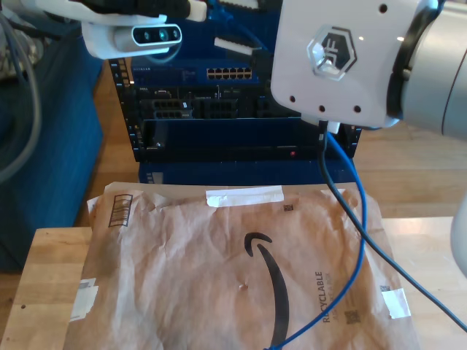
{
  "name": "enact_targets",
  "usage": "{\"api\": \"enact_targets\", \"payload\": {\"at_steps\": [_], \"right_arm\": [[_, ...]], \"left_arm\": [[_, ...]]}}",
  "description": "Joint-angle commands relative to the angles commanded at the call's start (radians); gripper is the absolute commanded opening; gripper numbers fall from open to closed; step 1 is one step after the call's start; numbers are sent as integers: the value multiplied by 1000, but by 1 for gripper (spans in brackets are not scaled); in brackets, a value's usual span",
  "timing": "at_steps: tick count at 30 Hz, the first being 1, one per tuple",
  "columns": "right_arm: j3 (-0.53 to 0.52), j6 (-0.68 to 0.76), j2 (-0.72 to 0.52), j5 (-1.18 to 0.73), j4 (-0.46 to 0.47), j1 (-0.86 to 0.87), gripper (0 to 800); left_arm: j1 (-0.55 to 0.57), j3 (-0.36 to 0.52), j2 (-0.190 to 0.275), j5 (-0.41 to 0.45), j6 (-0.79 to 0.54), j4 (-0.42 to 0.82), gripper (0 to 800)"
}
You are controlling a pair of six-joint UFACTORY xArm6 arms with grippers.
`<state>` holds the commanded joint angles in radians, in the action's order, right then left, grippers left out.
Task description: Grab the cable and plug it in
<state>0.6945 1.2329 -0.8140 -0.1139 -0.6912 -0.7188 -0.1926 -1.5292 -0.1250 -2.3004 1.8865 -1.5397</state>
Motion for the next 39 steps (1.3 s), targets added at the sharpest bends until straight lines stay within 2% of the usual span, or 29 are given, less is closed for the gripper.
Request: {"api": "enact_targets", "payload": {"at_steps": [1,5,11,16,24,29,31,32,33,34,35,37,39], "right_arm": [[0,2,0,23,0,0,231],[0,2,0,32,0,0,193],[-2,3,0,32,0,-2,196],[-2,21,0,29,0,-14,240],[-2,23,2,28,2,-20,233],[-2,25,2,28,2,-20,165],[-2,25,0,28,2,-20,72],[-2,25,0,28,2,-20,43],[-3,25,0,28,2,-20,31],[-3,26,0,28,2,-20,23],[-3,26,0,28,2,-20,19],[-3,26,0,28,2,-20,16],[-5,28,0,28,2,-20,12]], "left_arm": [[0,0,0,-3,0,0,11],[0,0,-2,-5,0,0,13],[0,-2,0,-3,0,0,21],[0,-2,-6,-2,-2,-3,21],[0,-3,-6,-2,-2,-20,21],[0,-2,-8,-5,-2,-18,21],[0,0,-8,-6,-2,-18,23],[0,0,-8,-12,-2,-18,43],[0,0,-6,-20,0,-18,101],[0,0,-8,-29,2,-17,252],[0,2,-8,-38,3,-17,323],[0,8,-11,-46,3,-17,355],[0,6,-11,-46,9,-17,466]]}}
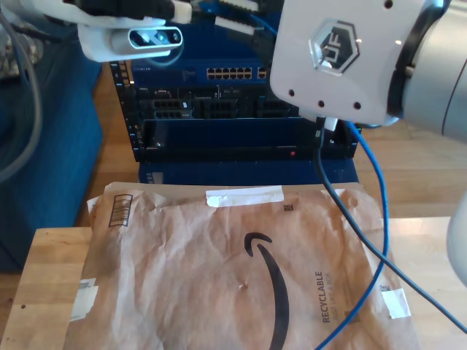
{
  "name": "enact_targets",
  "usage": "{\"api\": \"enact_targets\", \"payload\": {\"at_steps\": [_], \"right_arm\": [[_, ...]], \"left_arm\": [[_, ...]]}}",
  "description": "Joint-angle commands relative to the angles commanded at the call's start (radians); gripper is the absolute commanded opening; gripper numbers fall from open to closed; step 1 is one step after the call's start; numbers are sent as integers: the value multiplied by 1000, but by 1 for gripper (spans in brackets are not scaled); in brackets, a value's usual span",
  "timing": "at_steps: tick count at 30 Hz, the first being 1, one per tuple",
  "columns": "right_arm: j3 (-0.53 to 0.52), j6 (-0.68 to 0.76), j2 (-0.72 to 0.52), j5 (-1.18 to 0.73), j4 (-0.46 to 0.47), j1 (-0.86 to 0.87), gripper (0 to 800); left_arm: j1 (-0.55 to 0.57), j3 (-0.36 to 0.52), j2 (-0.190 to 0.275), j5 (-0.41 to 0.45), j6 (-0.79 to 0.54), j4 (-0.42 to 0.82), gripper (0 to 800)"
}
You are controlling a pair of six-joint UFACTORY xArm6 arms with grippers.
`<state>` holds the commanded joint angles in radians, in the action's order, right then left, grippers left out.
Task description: Grab the cable and plug it in
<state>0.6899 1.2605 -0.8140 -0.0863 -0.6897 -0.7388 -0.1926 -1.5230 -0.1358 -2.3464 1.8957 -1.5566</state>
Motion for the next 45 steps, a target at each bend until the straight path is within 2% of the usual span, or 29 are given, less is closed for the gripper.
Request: {"api": "enact_targets", "payload": {"at_steps": [4,7,10,15,20,25,28,32,34,39,42,45], "right_arm": [[-2,3,2,2,-2,0,3],[-6,35,18,5,0,6,1],[-20,32,41,6,3,20,1],[-57,29,49,0,12,127,0],[-94,29,48,-17,18,207,0],[-176,29,41,-18,37,342,0],[-221,29,41,-9,60,413,0],[-265,29,40,43,78,431,0],[-285,29,44,84,95,431,0],[-347,29,46,193,129,439,0],[-388,29,44,284,153,440,1],[-437,29,41,391,187,440,1]], "left_arm": [[-2,-9,8,15,15,3,647],[-5,-12,11,66,37,6,737],[-17,-12,18,124,38,37,766],[-81,-11,29,226,34,221,792],[-117,-8,74,267,34,457,793],[-184,-3,86,275,20,687,795],[-193,15,117,278,-77,841,795],[-206,118,196,319,-241,964,798],[-261,183,221,330,-304,1002,799],[-408,264,224,342,-528,1080,799],[-485,325,229,396,-638,1175,799],[-531,416,299,431,-753,1226,799]]}}
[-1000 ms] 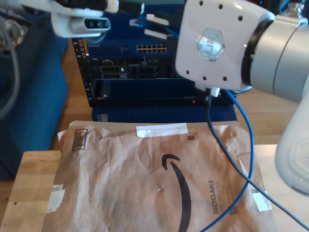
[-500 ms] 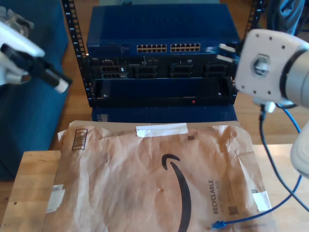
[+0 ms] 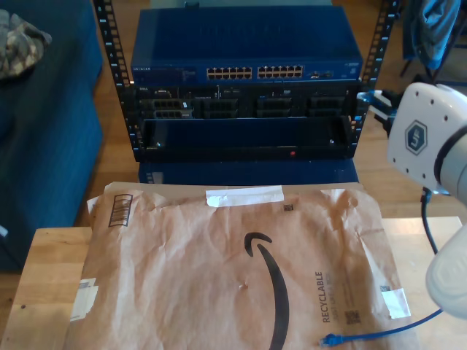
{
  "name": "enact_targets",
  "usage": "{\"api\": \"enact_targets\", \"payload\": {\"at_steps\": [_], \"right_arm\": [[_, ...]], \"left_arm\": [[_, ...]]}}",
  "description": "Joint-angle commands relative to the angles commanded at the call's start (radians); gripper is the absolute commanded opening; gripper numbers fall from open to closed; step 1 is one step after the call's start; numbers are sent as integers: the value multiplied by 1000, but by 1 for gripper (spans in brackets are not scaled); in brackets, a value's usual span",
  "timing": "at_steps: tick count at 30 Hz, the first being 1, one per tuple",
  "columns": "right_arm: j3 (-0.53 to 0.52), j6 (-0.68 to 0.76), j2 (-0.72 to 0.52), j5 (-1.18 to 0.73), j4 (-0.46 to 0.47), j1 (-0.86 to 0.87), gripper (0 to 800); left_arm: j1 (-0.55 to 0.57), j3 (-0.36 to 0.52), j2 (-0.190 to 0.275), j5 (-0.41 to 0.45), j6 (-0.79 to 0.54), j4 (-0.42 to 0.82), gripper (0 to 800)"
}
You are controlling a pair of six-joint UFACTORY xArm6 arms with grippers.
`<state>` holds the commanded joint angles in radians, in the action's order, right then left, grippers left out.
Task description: Grab the cable and plug it in
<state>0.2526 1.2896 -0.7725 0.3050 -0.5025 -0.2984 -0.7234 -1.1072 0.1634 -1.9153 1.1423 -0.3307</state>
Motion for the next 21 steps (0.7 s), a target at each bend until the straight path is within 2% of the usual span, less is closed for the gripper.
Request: {"api": "enact_targets", "payload": {"at_steps": [2,6,9,13,18,21], "right_arm": [[-29,0,0,40,15,0,1],[-52,0,2,97,25,-3,1],[-55,-2,18,135,37,-5,1],[-55,0,41,137,32,-5,1],[-52,0,51,135,29,-5,1],[-52,0,51,135,29,-5,1]], "left_arm": [[-32,57,43,17,-66,40,799],[-138,150,97,29,-196,143,799],[-224,198,124,29,-322,181,799],[-356,238,135,29,-450,247,799],[-460,388,235,34,-618,316,799],[-512,486,302,91,-689,368,799]]}}
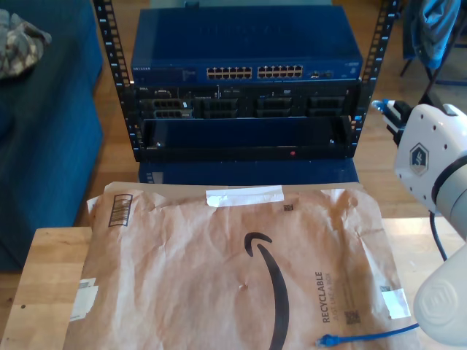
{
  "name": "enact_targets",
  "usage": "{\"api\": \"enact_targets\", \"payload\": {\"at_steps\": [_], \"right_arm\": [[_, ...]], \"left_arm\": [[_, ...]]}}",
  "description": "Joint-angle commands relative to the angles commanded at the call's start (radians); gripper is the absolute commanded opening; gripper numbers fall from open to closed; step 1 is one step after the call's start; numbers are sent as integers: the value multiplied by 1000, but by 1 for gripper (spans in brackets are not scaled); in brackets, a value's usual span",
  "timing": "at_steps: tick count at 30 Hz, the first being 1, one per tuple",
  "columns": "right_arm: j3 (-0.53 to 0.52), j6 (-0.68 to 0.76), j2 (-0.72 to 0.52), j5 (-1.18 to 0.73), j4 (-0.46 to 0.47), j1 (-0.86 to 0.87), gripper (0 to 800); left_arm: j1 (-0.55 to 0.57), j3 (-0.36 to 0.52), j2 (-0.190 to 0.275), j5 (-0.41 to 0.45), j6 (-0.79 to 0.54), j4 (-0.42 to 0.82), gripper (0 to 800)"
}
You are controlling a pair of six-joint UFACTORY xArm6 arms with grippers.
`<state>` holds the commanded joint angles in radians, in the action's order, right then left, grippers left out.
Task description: Grab the cable and plug it in
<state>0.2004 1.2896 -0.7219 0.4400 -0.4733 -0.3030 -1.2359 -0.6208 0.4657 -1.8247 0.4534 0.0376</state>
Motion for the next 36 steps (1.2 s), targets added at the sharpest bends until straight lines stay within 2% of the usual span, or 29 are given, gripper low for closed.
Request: {"api": "enact_targets", "payload": {"at_steps": [1,3,7,10,12,17,21,25,27,31,36], "right_arm": [[-2,0,0,0,-2,-2,1],[-5,0,-2,0,0,-2,1],[-14,0,-6,0,2,-2,1],[-15,0,-8,0,0,-2,1],[-21,0,-8,0,0,-3,1],[-12,0,2,-6,0,-11,1],[2,0,35,-6,0,-15,1],[5,2,46,-5,0,-17,1],[5,0,51,-5,0,-23,1],[9,0,71,-5,2,-60,0],[9,-2,83,-8,2,-112,0]], "left_arm": [[-23,29,17,18,-20,8,799],[-69,75,21,57,-55,29,799],[-157,183,23,212,-100,100,799],[-224,222,23,241,-160,104,799],[-229,265,25,265,-183,104,799],[-265,290,25,316,-196,106,799],[-275,336,60,382,-199,104,799],[-284,347,63,402,-247,101,799],[-331,371,68,454,-270,104,799],[-404,459,66,626,-290,103,799],[-405,502,58,695,-293,97,799]]}}
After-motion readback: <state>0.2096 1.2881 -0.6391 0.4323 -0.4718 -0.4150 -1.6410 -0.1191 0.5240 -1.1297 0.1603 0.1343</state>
